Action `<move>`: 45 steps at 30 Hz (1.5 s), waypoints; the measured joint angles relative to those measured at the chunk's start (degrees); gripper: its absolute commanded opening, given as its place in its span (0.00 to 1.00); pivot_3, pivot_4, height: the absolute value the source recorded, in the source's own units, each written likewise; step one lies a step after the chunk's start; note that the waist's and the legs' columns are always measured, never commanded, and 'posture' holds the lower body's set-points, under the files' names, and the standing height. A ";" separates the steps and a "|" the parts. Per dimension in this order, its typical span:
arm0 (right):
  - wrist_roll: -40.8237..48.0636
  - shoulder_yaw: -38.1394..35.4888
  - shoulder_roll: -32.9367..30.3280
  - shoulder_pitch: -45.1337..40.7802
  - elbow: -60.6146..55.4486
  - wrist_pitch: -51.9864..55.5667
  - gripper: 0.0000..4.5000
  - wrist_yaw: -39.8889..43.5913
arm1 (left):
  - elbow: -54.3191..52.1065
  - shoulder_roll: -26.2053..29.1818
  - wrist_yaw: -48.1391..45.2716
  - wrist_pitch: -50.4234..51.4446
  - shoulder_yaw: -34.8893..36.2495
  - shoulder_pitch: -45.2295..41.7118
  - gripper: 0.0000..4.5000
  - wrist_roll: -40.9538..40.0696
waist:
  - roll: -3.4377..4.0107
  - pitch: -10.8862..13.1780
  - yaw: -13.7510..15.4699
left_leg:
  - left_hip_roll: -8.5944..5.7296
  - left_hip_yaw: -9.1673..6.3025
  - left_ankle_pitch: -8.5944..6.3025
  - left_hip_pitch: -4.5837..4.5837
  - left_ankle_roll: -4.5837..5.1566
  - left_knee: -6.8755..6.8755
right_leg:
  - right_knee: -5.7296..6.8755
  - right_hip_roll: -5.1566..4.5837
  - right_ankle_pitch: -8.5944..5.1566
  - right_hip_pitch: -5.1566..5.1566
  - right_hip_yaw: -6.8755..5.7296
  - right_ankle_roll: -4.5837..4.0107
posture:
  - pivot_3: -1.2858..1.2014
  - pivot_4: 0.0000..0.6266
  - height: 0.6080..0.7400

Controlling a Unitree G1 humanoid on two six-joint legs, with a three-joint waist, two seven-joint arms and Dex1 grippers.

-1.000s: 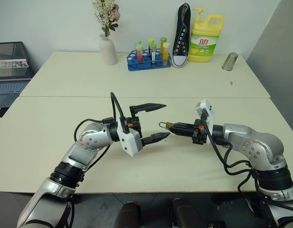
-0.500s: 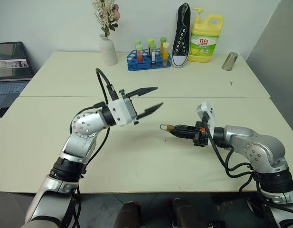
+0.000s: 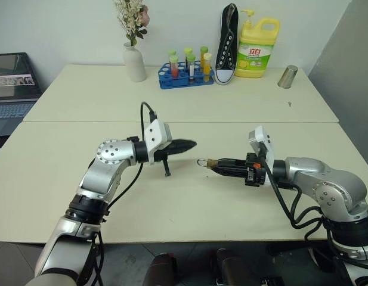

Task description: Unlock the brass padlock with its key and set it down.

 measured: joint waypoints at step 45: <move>-1.80 0.62 0.02 -0.41 2.01 -2.19 0.03 0.95 | -15.63 -0.37 -3.43 21.20 3.19 4.07 0.00 -10.33 | -0.01 0.01 0.13 | -0.02 0.00 0.00 0.00 0.00 0.01 | -0.01 -0.01 -0.02 0.00 0.06 0.02 | 0.52 0.24 1.00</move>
